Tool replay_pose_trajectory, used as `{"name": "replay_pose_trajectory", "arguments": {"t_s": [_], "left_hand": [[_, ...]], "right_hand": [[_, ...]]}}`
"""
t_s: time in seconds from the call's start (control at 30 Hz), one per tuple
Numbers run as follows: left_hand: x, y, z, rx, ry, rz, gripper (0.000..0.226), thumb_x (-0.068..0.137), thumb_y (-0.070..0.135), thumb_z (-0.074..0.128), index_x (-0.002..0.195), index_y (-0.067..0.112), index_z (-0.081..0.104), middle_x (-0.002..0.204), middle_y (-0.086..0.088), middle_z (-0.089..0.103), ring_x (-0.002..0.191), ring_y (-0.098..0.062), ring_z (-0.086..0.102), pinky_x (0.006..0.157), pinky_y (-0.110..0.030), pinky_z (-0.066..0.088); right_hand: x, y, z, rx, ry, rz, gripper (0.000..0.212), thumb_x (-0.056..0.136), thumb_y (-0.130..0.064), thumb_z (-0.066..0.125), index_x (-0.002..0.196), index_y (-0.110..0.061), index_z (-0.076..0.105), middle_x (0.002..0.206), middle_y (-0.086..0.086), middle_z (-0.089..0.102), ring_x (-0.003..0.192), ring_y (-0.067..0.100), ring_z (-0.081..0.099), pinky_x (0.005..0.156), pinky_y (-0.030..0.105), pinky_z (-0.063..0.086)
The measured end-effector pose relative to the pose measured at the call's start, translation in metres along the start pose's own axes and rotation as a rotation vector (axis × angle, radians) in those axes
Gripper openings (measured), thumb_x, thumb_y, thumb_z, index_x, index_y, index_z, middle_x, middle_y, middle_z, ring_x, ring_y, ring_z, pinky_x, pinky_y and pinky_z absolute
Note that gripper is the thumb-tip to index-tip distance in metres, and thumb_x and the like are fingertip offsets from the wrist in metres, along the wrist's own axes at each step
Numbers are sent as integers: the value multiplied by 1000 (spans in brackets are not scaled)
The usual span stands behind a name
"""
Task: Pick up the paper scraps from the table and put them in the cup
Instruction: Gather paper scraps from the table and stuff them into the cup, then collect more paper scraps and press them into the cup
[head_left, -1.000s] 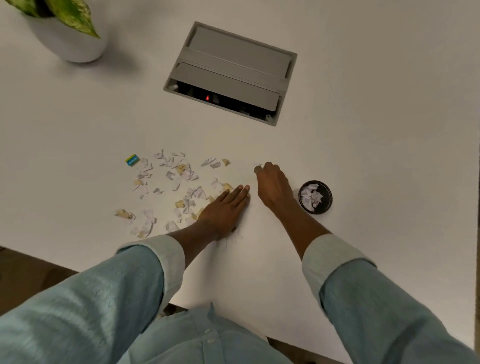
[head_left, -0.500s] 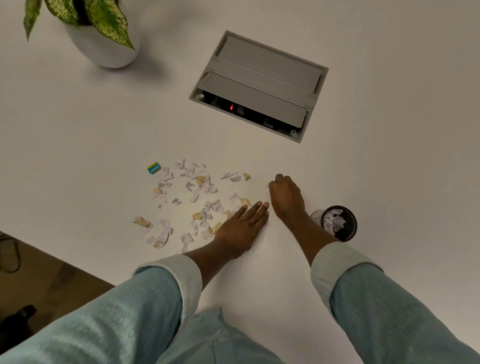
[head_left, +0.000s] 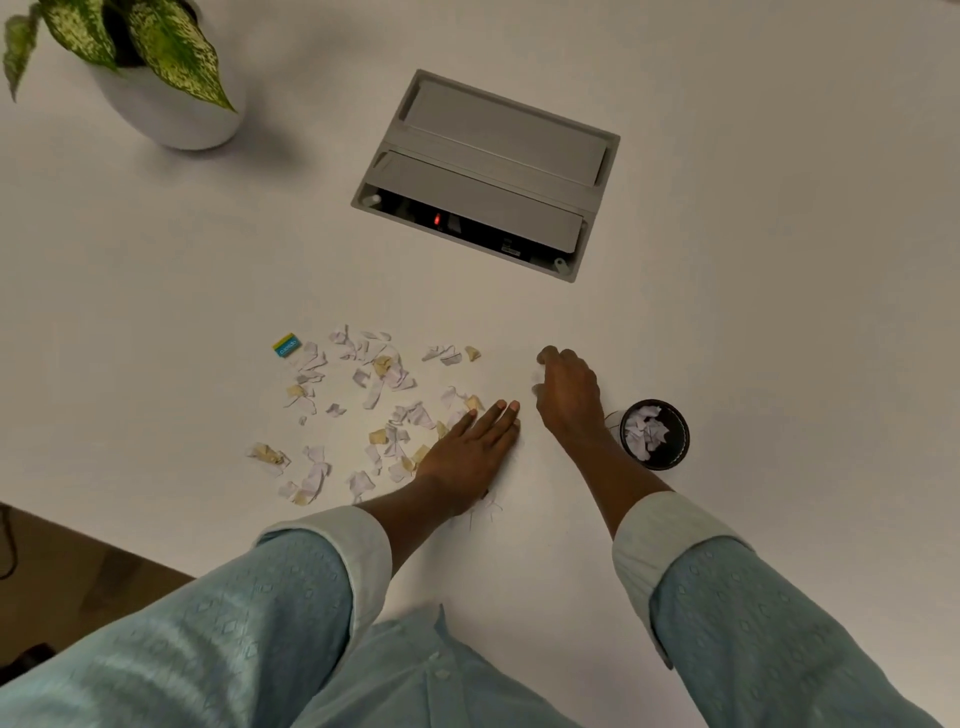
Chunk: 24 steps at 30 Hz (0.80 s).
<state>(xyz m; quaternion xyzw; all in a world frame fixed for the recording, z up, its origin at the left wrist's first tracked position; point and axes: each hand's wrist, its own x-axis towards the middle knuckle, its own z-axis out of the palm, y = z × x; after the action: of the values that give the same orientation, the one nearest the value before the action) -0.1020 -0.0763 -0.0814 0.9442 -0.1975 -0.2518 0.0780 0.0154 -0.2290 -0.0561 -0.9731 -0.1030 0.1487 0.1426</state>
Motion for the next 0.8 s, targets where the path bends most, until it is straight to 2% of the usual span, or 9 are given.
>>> {"name": "replay_pose_trajectory", "arguments": {"t_s": [0.13,0.23,0.33,0.47,0.63,0.73,0.8], "left_hand": [[1,0,2,-2,0,-4,103,98,14,66,163,12,-13,170,-6,-26,159,-25,-20,132,-45,4],[1,-1,3,-7,-6,-8,102,99,15,65,163,13,-14,170,-6,-27,158,-25,-21,132,-44,2],[2,0,3,-1,1,-7,98,100,16,62,164,12,-12,170,-6,-26,158,-25,-21,132,-44,2],[2,2,2,11,-5,-2,91,104,18,56,164,11,-12,170,-8,-25,159,-26,-19,132,-44,2],[3,2,-2,26,-21,7,87,104,15,53,164,9,-11,170,-11,-24,159,-27,-18,132,-45,4],[4,2,-3,76,-25,15,91,101,15,57,163,6,-9,170,-13,-24,159,-29,-17,132,-46,5],[5,2,-2,87,-31,15,92,100,14,59,163,5,-8,170,-14,-23,159,-29,-16,132,-45,7]], "right_hand": [[5,-1,8,-109,18,-44,28,96,-9,61,124,-11,58,115,12,58,106,29,57,82,38,51],[8,-3,11,-163,-2,-91,22,98,-2,52,114,-9,65,111,12,59,102,29,59,78,37,53],[6,-3,9,-141,-20,-83,21,95,-1,51,105,-9,68,107,11,63,98,29,63,78,35,51],[-8,-2,1,-19,-4,0,21,94,-6,55,106,-11,71,109,9,65,97,28,65,79,34,49],[-45,0,-27,183,282,106,13,93,-5,64,100,-9,75,98,9,69,86,24,67,73,31,52],[-72,11,-45,260,450,191,12,90,-3,68,97,-8,76,96,7,71,84,22,68,73,24,48],[-87,24,-54,269,527,250,13,87,-2,70,94,-10,76,94,7,71,83,24,68,75,26,48]]}}
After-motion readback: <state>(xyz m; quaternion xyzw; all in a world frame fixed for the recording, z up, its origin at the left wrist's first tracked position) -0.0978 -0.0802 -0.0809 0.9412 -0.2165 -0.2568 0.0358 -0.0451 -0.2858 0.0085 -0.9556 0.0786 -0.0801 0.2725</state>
